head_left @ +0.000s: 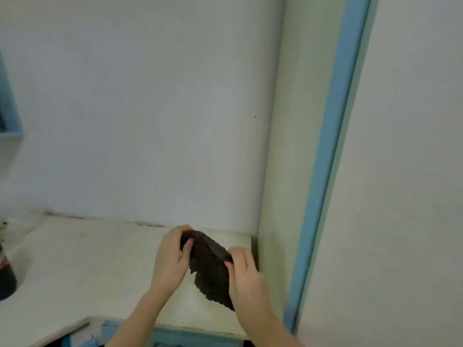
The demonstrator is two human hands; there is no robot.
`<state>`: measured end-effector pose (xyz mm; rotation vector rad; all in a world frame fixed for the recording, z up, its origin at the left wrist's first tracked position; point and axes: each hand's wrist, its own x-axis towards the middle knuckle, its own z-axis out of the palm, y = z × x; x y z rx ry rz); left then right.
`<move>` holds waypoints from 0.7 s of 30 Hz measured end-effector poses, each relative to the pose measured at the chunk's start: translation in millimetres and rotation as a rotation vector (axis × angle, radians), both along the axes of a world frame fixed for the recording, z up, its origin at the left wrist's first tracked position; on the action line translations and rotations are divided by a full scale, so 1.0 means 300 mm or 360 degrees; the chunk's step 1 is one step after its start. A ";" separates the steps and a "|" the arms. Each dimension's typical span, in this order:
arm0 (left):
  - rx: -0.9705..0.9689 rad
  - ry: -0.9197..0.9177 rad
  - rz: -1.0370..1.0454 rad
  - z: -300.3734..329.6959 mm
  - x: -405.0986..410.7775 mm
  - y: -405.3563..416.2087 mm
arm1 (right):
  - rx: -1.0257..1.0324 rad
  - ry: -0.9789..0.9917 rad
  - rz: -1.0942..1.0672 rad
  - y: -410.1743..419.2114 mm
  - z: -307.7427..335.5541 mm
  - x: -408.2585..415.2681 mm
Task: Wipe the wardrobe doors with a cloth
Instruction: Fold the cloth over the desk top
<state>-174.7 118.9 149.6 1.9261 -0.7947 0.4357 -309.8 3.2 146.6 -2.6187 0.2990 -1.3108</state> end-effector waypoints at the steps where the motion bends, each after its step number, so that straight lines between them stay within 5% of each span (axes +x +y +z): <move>1: 0.0056 0.0023 -0.0032 -0.028 0.021 -0.001 | 0.0144 0.0069 -0.0015 -0.005 -0.028 0.012; 7: 0.0519 0.0050 -0.0511 -0.192 0.257 -0.014 | 0.1050 0.0438 -0.0351 -0.008 -0.198 0.141; 15: 0.0943 0.0570 -0.1091 -0.370 0.344 -0.070 | 0.1437 0.0735 -0.0678 -0.026 -0.375 0.136; 21: 0.1048 0.0700 -0.0966 -0.459 0.386 -0.185 | 0.1680 0.0721 -0.0779 -0.127 -0.450 0.238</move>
